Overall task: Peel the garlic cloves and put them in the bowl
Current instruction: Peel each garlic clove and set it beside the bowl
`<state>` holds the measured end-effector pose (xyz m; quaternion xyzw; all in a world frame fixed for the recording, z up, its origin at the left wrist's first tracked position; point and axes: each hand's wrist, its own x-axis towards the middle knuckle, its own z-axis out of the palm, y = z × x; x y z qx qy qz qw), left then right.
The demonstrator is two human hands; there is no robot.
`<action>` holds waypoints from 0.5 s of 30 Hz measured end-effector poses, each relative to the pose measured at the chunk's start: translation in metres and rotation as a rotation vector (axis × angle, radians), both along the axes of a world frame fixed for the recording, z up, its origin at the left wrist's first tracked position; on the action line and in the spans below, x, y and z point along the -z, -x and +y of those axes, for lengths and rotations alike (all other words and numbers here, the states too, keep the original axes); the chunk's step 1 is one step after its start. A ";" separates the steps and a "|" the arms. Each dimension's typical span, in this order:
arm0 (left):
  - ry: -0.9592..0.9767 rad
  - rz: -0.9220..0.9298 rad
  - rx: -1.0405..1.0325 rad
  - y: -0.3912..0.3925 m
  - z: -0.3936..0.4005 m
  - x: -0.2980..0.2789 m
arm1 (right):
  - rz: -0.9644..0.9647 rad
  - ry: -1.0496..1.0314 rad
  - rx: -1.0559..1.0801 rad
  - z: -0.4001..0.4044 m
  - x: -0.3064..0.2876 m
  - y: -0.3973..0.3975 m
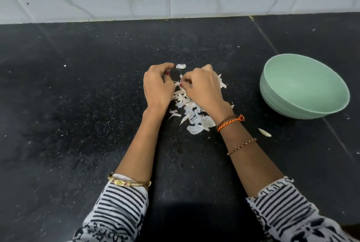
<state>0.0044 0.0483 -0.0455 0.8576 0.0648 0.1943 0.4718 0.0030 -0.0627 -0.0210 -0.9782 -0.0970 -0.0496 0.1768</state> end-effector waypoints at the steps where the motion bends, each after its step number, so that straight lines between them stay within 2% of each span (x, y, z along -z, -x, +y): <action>1: 0.008 0.001 0.000 -0.002 0.000 0.000 | 0.005 0.000 0.008 0.001 0.000 -0.001; 6: 0.047 -0.024 0.002 -0.002 0.001 0.001 | 0.027 -0.024 -0.022 0.001 0.002 -0.001; 10: 0.106 -0.061 0.036 -0.002 0.001 -0.002 | -0.105 -0.235 -0.018 -0.005 0.009 0.004; 15: 0.203 -0.089 0.135 -0.001 -0.001 -0.002 | -0.307 -0.663 0.050 -0.012 0.019 0.014</action>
